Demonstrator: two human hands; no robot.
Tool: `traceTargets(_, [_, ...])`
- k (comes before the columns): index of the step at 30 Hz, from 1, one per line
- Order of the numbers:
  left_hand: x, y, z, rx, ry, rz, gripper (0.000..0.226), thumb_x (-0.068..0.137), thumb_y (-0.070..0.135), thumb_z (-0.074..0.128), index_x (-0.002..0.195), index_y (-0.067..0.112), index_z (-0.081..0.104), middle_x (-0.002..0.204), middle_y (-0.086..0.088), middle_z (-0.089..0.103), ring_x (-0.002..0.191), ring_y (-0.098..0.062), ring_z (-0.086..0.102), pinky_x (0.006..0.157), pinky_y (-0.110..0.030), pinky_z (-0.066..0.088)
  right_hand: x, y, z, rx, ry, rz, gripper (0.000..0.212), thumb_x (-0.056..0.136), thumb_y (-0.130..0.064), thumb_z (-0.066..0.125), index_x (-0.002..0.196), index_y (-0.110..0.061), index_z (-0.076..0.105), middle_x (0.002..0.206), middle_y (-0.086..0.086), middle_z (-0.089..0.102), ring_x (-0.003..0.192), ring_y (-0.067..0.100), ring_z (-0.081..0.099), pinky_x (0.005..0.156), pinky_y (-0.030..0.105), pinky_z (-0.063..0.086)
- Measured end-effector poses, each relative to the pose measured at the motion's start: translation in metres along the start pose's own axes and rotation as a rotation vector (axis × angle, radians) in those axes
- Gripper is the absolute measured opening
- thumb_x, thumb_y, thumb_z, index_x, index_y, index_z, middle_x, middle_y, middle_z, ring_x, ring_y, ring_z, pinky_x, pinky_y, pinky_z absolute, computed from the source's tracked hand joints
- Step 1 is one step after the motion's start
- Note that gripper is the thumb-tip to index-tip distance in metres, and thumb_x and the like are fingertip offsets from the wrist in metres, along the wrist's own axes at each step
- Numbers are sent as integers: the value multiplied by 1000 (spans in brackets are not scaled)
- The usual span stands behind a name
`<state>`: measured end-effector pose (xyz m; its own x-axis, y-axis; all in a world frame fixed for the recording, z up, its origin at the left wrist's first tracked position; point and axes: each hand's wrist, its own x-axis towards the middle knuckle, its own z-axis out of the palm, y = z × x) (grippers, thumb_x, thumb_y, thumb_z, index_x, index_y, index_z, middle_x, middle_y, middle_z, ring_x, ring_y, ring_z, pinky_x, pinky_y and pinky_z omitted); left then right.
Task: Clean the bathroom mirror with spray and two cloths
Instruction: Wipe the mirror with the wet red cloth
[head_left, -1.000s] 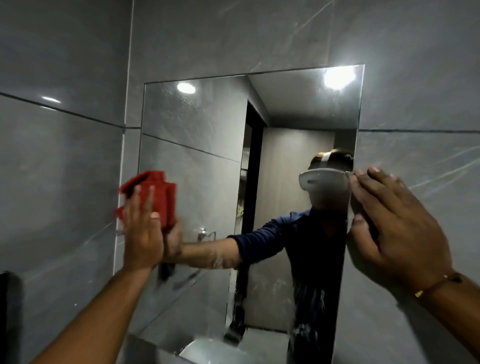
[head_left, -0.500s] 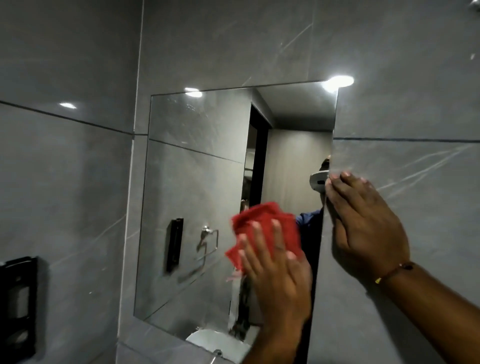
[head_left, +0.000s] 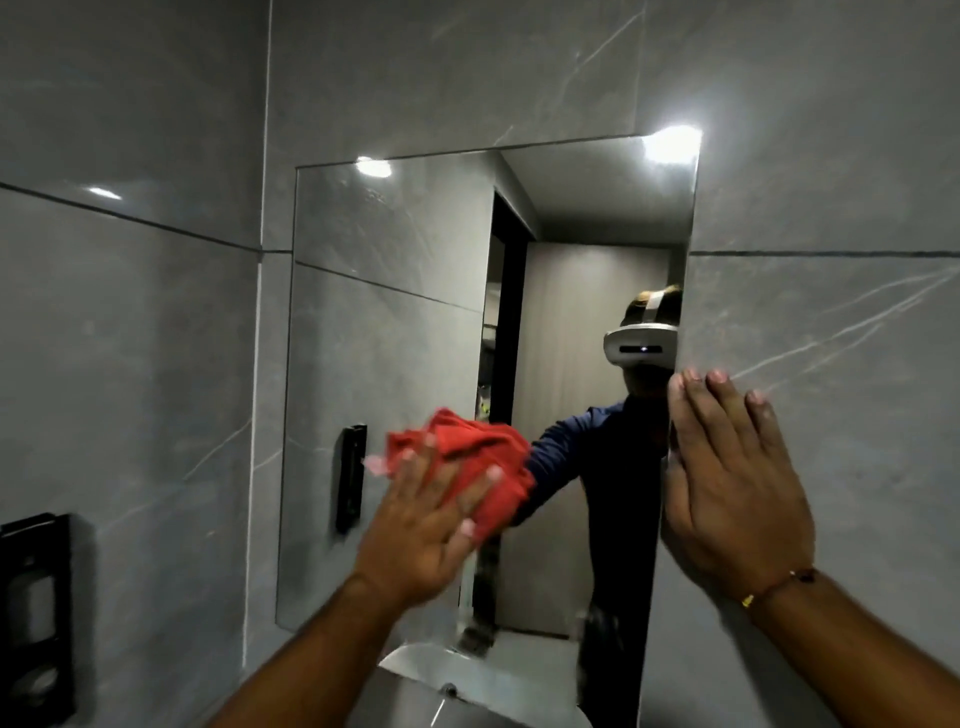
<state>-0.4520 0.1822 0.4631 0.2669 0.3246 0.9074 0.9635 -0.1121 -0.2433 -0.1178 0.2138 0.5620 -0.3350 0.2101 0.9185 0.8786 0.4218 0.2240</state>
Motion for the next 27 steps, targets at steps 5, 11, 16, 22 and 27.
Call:
traceTargets(5, [-39,-90,-3,-147,85,-420,64,107,35,30,169,38,18,179,-3,16,167,-36,7,133,-61,11,0,-4,2,-16,40,6,71,96,-25,39,163,-3,30,170,17,32,163,30,18,134,53,13])
traceTargets(11, [-51,-98,17,-333,333,-1138,66,105,32,24,170,20,25,180,-12,15,166,-37,15,134,-49,9,1,-7,6,-42,61,14,74,96,-21,45,164,-3,26,170,19,29,162,33,18,133,57,14])
traceTargets(16, [-35,-13,27,-335,412,-1426,67,104,37,21,171,26,22,181,-8,12,166,-39,13,134,-53,7,1,-8,5,-26,81,14,73,97,-21,45,165,-3,25,171,19,29,162,32,18,134,55,12])
traceTargets(22, [6,174,32,-375,262,-1088,63,110,40,24,170,23,23,181,-10,12,167,-37,4,134,-60,7,-2,-8,3,-3,64,13,74,97,-20,46,166,-5,21,173,15,25,163,30,15,134,55,12])
traceTargets(27, [-19,254,40,-253,53,-335,64,104,34,46,167,29,34,179,-4,20,167,-39,9,133,-58,19,-7,3,0,0,56,-46,75,96,-19,47,166,-6,23,174,13,24,164,29,14,134,54,11])
